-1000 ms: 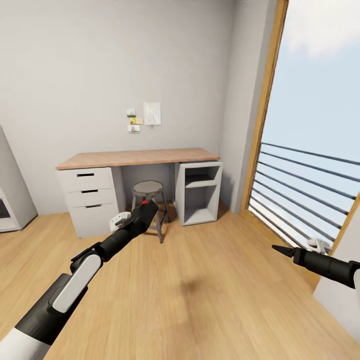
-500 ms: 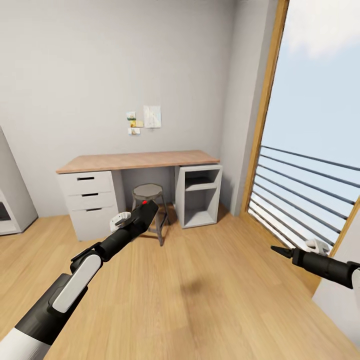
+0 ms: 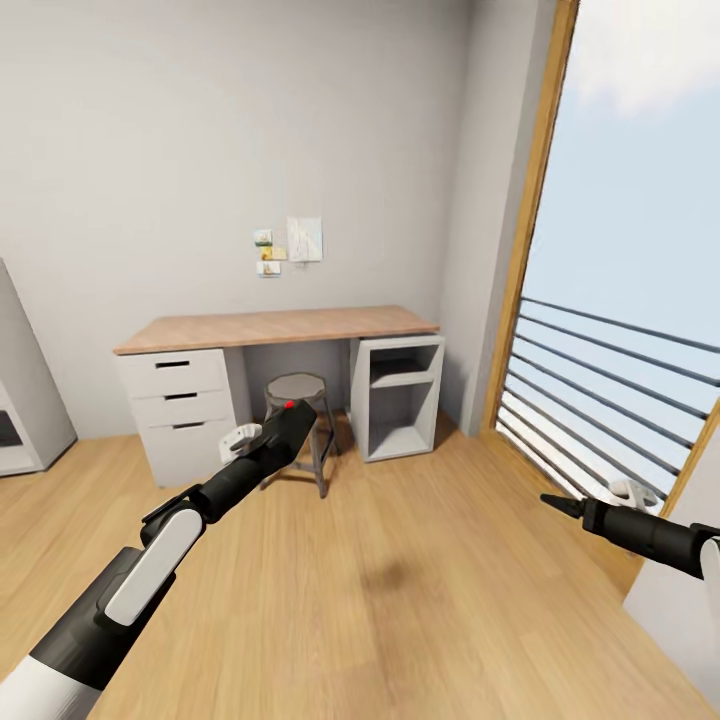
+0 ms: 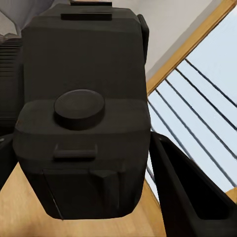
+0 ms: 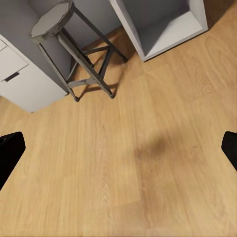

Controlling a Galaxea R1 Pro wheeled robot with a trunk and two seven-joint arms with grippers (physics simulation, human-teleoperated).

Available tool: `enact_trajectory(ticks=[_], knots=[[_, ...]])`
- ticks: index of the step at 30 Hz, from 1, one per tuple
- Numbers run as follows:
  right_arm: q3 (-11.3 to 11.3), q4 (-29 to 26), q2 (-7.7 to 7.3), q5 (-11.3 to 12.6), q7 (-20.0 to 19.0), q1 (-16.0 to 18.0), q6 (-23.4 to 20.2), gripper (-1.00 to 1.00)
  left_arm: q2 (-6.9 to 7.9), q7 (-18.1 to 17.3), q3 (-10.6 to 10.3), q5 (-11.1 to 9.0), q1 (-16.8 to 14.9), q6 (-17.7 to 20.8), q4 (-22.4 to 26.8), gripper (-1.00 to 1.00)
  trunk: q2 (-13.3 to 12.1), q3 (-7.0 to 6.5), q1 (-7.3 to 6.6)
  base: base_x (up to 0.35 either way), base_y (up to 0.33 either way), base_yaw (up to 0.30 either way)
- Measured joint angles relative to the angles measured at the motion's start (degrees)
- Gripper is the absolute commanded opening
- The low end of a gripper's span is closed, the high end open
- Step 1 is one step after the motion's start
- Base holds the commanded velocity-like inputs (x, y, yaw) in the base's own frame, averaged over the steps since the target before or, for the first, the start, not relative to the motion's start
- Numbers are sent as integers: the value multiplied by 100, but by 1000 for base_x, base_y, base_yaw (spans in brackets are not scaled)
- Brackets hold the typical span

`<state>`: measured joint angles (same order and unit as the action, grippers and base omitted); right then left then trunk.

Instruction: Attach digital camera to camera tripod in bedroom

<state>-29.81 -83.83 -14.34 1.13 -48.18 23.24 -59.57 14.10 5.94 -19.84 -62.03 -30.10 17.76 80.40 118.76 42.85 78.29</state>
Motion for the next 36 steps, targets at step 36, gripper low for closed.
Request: enact_trajectory(ticks=[36], knots=[[8,0,-7,-12,-9,0,0,100,0,0,0,2,0,0,0,-100,-1444,-646,-791,0,0,0]])
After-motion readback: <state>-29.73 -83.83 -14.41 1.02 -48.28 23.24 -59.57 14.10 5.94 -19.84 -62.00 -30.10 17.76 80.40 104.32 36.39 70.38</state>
